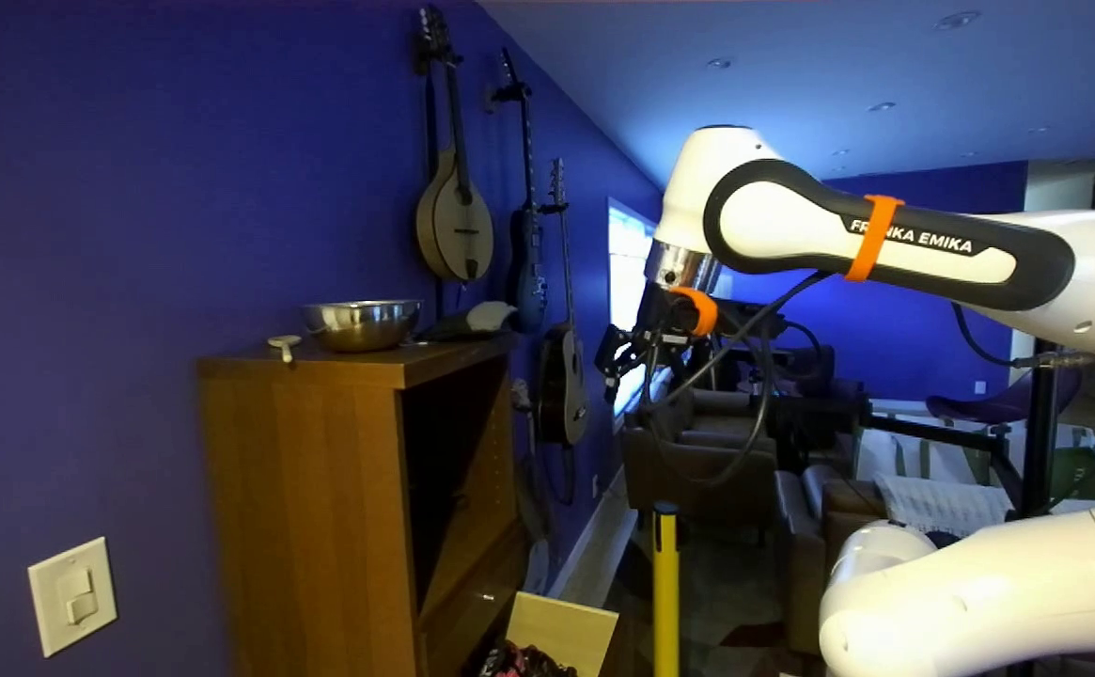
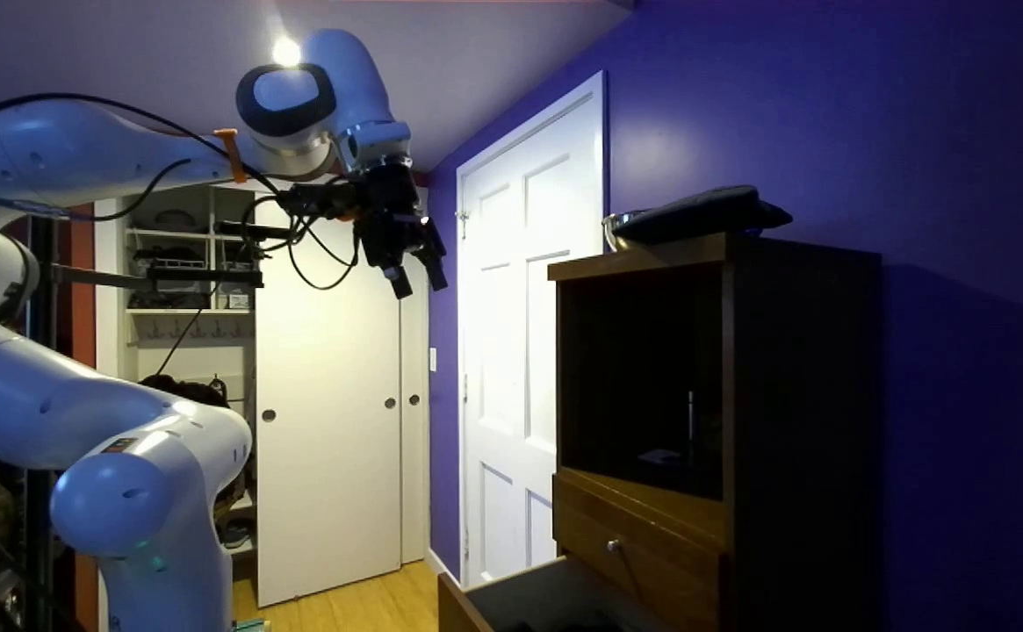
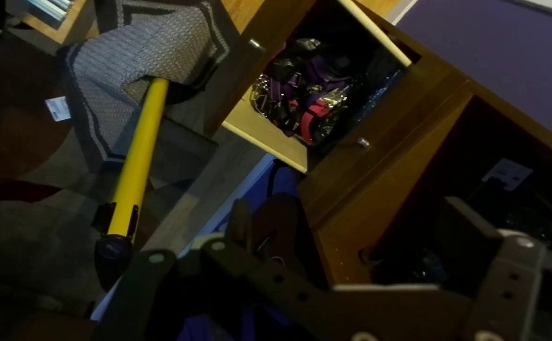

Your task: Put the grey bag in the open drawer

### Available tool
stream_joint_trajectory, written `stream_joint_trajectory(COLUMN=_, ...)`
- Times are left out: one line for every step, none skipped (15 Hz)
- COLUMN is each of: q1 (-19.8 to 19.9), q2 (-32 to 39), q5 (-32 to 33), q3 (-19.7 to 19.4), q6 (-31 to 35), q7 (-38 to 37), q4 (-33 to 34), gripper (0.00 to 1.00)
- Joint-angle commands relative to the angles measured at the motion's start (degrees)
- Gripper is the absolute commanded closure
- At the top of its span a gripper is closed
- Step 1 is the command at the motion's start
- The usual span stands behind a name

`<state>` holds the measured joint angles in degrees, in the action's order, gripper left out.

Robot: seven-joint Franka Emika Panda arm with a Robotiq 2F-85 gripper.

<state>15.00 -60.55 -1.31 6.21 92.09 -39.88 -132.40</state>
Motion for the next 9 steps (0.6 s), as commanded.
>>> stream_joint_trajectory(q1=0.6, q2=3.5, q5=-4.2, q3=0.0, q6=6.7, q7=-4.7, q4=5.8, gripper=0.00)
stream_joint_trajectory(q1=0.8, q2=5.2, q5=-4.2, q3=-0.6, q6=9.2, q7=-4.9, q4=8.7, gripper=0.00)
stream_joint_trajectory(q1=1.3, q2=6.5, q5=-4.0, q3=-0.8, q6=12.2, q7=-5.6, q4=10.4, gripper=0.00)
stream_joint_trajectory(q1=1.4, q2=8.4, q5=-4.0, q3=-1.4, q6=14.9, q7=-6.1, q4=13.0, gripper=0.00)
stream_joint_trajectory(q1=1.8, q2=10.2, q5=-3.9, q3=-1.8, q6=17.4, q7=-6.9, q4=14.9, gripper=0.00)
stream_joint_trajectory(q1=1.8, q2=12.5, q5=-3.7, q3=-2.3, q6=19.3, q7=-7.3, q4=17.2, gripper=0.00)
stream_joint_trajectory(q1=1.8, q2=15.0, q5=-3.7, q3=-2.7, q6=20.8, q7=-7.6, q4=19.6, gripper=0.00)
stream_joint_trajectory(q1=2.2, q2=17.5, q5=-3.7, q3=-3.0, q6=21.6, q7=-8.7, q4=21.9, gripper=0.00)
stream_joint_trajectory(q1=2.4, q2=20.3, q5=-3.6, q3=-3.2, q6=20.0, q7=-10.0, q4=24.7, gripper=0.00)
